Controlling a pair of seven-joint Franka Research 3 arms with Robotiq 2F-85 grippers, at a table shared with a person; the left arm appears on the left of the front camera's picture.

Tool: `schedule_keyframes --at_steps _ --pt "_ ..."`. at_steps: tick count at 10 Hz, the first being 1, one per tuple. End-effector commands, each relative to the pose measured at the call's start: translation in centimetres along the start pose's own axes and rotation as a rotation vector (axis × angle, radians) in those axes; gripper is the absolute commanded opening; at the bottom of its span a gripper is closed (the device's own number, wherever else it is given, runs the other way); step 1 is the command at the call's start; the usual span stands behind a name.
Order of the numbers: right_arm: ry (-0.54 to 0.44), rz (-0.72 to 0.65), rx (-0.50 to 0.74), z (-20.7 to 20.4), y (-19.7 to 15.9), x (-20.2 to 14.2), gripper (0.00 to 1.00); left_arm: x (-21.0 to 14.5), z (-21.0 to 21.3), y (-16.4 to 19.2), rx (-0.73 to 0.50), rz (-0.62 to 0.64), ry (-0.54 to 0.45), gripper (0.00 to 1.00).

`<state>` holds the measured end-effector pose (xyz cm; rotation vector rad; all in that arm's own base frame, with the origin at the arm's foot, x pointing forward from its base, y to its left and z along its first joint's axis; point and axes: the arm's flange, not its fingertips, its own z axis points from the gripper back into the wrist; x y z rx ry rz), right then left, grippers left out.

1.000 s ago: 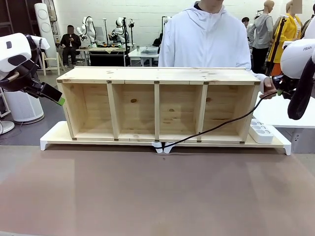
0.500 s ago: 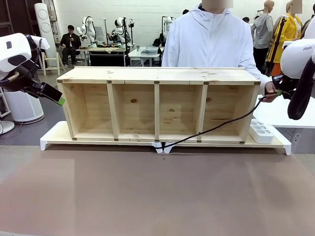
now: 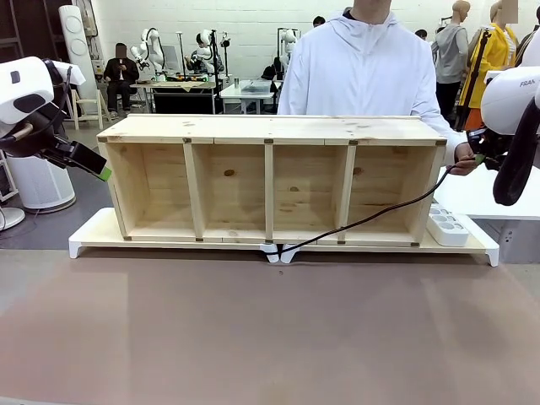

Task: Perform cable management.
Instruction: Release the Power Cable when the human grasps it.

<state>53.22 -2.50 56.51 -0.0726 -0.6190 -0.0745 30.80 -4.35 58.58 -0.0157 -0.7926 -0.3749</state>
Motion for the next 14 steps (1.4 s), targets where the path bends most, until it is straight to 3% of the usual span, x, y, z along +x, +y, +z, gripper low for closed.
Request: schedule_keyframes --at_steps 1,5,6,14 --pt "0.004 0.009 0.004 0.02 0.03 -0.04 0.36 0.17 -0.18 0.02 0.000 0.014 -0.012 1.00" --pt "0.021 0.025 0.003 0.02 0.06 -0.02 0.76 0.17 -0.18 0.02 0.000 0.014 -0.012 1.00" --pt "-0.014 0.032 -0.016 0.11 0.17 -0.05 0.86 0.17 -0.18 0.02 0.000 0.014 -0.012 1.00" --pt "0.005 0.004 0.000 -0.04 0.03 -0.05 0.86 0.17 -0.18 0.02 0.000 0.014 -0.012 1.00"
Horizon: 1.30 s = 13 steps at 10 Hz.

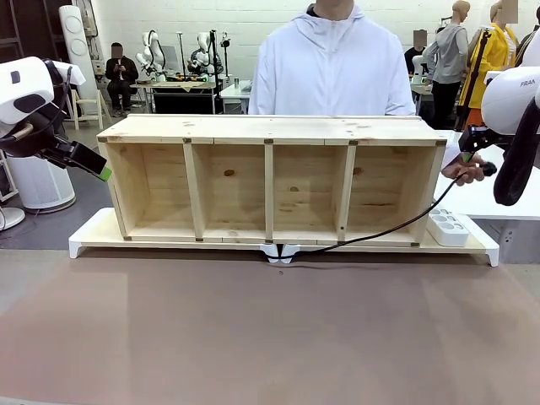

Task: Perform cable management.
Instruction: Release the Power Cable when the human grasps it.

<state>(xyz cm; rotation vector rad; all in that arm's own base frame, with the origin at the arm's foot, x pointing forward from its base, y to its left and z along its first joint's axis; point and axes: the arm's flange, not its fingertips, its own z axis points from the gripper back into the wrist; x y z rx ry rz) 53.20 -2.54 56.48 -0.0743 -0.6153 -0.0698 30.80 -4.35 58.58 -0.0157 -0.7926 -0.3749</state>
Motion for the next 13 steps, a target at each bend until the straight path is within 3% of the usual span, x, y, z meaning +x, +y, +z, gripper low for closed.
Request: schedule_keyframes --at_steps 1,13 --pt "0.002 -0.001 0.000 -0.03 0.08 -0.02 0.86 0.17 -0.18 0.02 0.000 0.014 -0.012 1.00" --pt "0.002 -0.001 0.000 -0.03 0.08 -0.02 0.86 0.17 -0.18 0.02 0.000 0.014 -0.012 1.00"
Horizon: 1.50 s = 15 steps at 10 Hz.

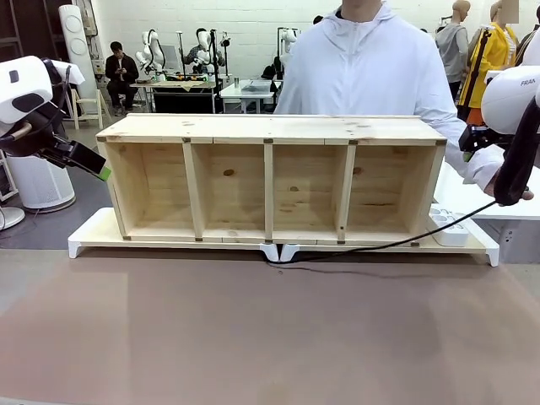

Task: Perform cable management.
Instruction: Release the Power Cable when the human grasps it.

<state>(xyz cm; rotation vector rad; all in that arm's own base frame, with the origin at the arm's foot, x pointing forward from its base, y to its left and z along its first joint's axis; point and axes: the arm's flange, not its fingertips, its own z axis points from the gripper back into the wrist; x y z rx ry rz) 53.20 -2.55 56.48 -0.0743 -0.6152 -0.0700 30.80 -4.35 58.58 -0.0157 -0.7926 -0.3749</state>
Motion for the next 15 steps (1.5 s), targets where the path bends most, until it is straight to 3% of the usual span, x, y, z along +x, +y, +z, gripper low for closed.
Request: schedule_keyframes --at_steps 1,15 --pt "0.001 -0.001 0.001 -0.03 0.09 -0.02 0.86 0.17 -0.18 0.02 0.000 0.014 -0.012 1.00" --pt "0.001 -0.001 0.001 -0.03 0.09 -0.02 0.86 0.17 -0.18 0.02 0.000 0.014 -0.012 1.00"
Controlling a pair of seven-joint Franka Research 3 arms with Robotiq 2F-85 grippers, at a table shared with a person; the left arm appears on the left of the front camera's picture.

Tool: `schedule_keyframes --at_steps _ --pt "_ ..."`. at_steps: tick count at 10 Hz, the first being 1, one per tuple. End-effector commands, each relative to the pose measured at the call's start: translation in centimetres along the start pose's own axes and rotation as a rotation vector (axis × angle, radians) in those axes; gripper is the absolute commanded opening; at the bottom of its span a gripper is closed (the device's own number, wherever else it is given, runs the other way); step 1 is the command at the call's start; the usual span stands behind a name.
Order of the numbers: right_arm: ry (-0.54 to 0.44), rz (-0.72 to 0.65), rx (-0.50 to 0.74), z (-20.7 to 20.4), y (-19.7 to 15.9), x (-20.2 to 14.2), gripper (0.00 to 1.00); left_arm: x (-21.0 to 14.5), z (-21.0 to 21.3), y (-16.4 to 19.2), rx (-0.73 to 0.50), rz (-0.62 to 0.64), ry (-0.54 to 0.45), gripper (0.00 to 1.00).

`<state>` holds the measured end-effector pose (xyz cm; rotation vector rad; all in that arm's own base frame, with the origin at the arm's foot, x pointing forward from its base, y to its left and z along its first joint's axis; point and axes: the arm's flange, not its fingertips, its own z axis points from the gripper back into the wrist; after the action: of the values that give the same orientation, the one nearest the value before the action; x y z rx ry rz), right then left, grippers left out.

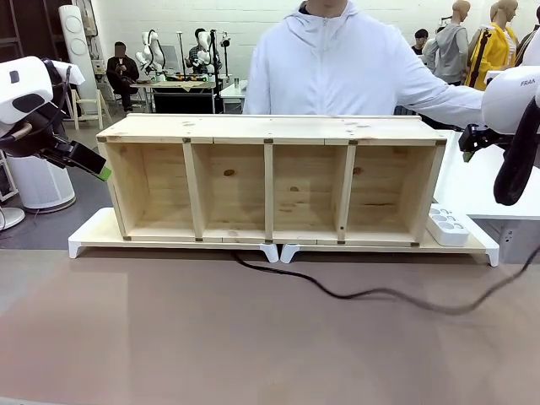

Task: Perform cable management.
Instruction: Release the Power Cable when the human grasps it.

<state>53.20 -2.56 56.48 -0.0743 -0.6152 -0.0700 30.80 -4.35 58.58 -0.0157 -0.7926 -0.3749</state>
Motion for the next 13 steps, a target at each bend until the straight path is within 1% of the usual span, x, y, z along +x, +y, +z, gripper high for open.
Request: schedule_keyframes --at_steps 1,13 --pt "0.001 -0.001 0.001 -0.03 0.09 -0.02 0.86 0.17 -0.18 0.02 0.000 0.014 -0.012 1.00" --pt "0.001 -0.001 0.001 -0.03 0.09 -0.02 0.86 0.17 -0.18 0.02 0.000 0.014 -0.012 1.00"
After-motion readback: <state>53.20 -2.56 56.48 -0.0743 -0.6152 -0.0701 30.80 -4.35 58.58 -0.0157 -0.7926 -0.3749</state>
